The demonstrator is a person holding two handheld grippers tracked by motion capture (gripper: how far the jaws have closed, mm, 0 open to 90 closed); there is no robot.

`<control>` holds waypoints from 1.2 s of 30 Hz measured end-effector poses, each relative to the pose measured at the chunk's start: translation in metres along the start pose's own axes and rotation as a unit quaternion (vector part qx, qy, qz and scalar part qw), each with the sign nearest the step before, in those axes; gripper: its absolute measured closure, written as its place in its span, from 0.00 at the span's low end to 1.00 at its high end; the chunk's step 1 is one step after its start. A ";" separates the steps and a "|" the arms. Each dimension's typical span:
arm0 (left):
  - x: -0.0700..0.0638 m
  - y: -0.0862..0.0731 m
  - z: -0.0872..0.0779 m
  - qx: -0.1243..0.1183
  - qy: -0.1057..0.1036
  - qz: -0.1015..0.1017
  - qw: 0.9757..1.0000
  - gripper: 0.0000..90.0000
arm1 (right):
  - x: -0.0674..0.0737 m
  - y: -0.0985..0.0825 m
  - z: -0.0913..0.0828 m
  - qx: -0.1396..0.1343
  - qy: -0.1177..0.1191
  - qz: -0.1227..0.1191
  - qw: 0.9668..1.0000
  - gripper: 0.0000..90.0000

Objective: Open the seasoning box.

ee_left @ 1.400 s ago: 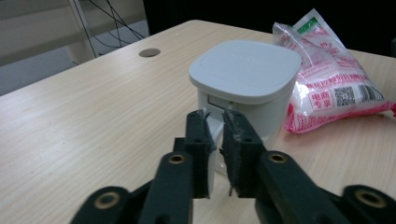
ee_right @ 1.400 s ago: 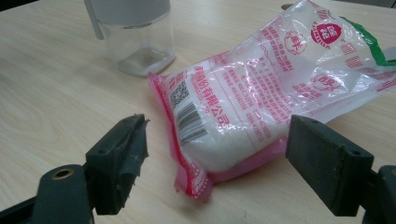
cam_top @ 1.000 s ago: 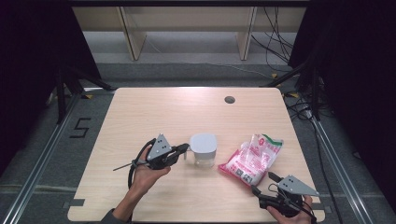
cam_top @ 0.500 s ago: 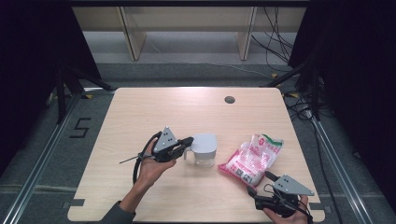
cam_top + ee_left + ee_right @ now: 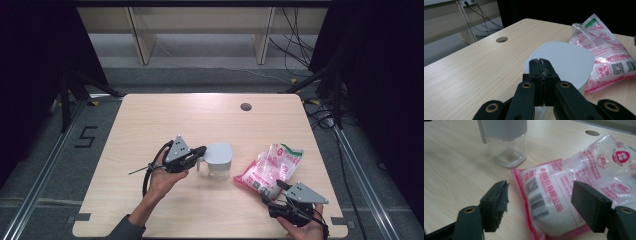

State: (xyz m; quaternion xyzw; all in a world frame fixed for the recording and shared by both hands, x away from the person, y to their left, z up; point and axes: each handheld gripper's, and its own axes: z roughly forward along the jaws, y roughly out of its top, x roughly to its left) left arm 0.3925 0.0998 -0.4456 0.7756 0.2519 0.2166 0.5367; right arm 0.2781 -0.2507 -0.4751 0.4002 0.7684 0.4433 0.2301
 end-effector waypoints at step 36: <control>0.001 -0.003 -0.001 -0.008 0.000 -0.009 1.000 0.98 | 0.010 0.059 0.082 -0.034 0.050 -0.053 0.997 1.00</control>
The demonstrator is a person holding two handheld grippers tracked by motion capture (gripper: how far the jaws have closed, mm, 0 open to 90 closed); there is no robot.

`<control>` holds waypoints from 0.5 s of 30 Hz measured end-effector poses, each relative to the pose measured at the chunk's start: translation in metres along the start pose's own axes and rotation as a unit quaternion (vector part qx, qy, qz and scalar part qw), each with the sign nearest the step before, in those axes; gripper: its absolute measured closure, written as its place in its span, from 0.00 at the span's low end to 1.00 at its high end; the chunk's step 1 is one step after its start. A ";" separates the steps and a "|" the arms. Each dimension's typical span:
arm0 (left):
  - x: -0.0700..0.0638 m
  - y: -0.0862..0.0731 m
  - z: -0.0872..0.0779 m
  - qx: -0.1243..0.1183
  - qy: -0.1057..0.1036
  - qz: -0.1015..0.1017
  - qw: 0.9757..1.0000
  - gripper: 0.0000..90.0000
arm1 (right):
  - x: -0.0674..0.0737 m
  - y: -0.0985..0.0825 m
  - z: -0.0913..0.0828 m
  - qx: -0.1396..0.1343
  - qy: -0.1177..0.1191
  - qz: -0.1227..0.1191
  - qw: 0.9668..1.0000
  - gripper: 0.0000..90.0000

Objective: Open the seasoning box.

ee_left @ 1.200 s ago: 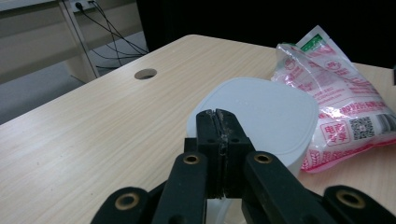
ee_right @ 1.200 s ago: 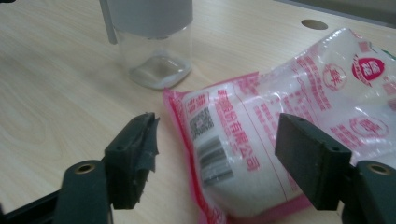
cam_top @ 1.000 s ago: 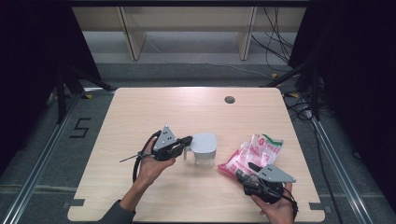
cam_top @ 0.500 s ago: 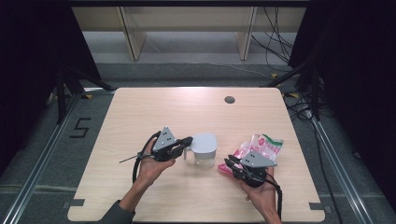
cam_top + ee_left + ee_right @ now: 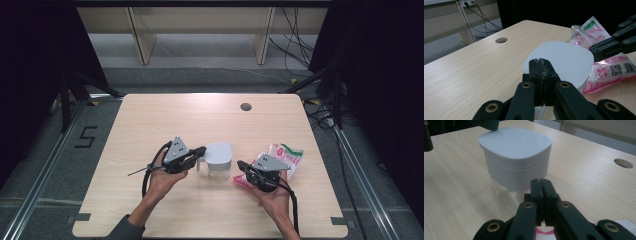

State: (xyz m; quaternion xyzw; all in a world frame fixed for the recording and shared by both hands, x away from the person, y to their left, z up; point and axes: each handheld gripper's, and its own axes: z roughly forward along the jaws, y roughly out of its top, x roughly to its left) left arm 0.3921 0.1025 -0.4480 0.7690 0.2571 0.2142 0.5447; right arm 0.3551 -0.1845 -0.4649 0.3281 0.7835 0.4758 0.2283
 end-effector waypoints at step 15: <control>0.001 -0.001 0.000 -0.005 -0.003 -0.009 1.000 0.98 | 0.004 0.006 0.007 0.018 0.009 -0.005 1.000 1.00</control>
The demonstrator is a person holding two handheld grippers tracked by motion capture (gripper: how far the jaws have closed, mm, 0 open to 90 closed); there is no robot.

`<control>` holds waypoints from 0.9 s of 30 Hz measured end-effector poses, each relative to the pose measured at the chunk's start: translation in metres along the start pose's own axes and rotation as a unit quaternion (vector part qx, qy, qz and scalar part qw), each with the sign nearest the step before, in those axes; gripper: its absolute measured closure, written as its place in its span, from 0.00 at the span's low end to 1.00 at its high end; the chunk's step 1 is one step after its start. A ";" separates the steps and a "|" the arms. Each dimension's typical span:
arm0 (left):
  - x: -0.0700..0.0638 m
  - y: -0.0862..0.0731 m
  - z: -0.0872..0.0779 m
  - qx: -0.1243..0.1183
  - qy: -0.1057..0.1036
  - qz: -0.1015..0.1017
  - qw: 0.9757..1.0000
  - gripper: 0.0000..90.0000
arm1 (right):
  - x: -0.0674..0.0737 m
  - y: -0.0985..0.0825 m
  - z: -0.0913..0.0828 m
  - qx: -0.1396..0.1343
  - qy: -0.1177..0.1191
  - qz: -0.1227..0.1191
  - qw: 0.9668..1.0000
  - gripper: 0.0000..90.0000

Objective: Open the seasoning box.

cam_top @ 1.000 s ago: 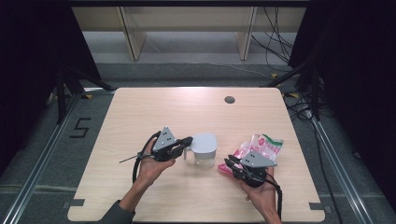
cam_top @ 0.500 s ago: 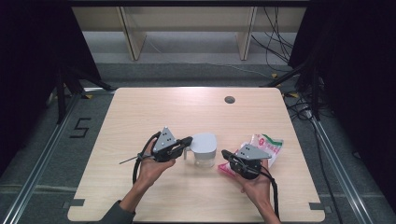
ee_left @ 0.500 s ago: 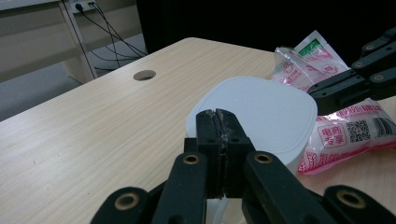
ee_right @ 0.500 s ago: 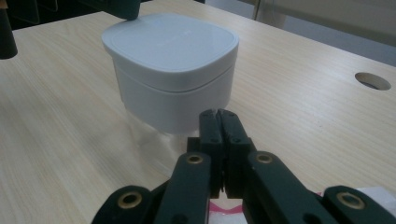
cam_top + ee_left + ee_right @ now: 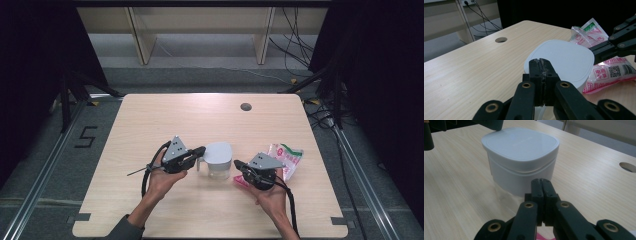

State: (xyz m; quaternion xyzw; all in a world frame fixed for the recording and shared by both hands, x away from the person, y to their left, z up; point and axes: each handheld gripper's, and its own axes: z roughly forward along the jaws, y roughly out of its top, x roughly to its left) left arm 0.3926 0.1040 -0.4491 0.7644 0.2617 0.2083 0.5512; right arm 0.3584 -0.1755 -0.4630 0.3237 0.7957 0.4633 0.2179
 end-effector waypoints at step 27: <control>0.005 -0.002 -0.001 0.001 -0.003 -0.010 1.000 0.94 | 0.004 0.019 0.002 -0.020 0.010 -0.028 0.999 1.00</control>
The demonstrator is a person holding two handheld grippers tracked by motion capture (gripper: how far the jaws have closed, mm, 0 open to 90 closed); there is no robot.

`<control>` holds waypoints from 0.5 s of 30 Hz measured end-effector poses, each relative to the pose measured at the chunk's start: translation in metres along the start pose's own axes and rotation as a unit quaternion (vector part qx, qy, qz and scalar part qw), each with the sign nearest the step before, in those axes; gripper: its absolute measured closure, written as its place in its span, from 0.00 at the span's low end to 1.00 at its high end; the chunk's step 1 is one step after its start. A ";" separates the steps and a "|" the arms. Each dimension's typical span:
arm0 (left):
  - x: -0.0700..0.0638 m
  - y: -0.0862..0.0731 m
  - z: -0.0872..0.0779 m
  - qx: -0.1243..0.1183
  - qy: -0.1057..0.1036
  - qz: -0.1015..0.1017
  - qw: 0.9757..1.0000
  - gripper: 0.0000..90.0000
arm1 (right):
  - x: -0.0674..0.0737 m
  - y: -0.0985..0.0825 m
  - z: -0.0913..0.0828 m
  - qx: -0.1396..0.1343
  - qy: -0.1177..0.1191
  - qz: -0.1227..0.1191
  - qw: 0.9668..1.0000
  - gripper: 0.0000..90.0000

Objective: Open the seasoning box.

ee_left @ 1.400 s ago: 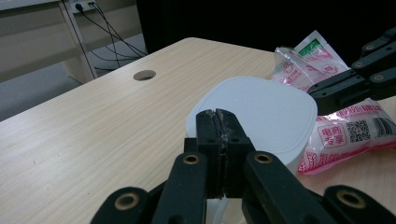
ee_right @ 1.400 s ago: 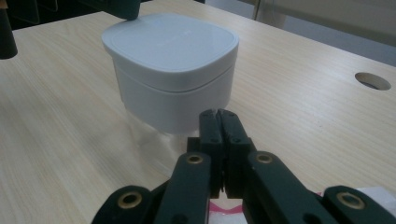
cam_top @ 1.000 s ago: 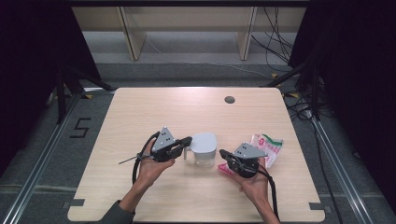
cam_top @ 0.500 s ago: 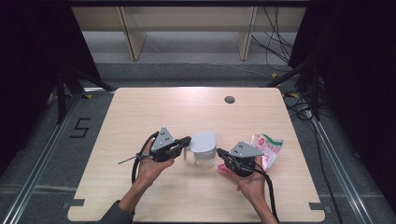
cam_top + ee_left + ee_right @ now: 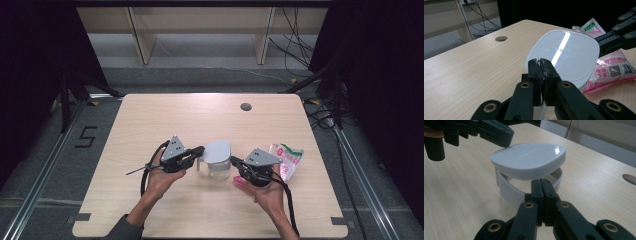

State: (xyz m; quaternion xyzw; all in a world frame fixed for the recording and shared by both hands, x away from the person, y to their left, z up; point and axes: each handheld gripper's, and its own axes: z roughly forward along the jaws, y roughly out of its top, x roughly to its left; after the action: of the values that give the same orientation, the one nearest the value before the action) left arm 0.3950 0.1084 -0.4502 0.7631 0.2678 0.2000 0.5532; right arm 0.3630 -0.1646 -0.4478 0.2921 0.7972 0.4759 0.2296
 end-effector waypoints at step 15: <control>0.002 -0.017 -0.030 0.044 -0.011 0.008 0.999 0.51 | 0.009 0.017 0.001 -0.007 0.000 -0.010 1.000 1.00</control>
State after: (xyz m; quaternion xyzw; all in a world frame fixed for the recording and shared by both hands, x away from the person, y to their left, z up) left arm 0.3751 0.1354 -0.4568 0.7913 0.2636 0.1838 0.5202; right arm 0.3609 -0.1512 -0.4335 0.2826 0.7965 0.4797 0.2359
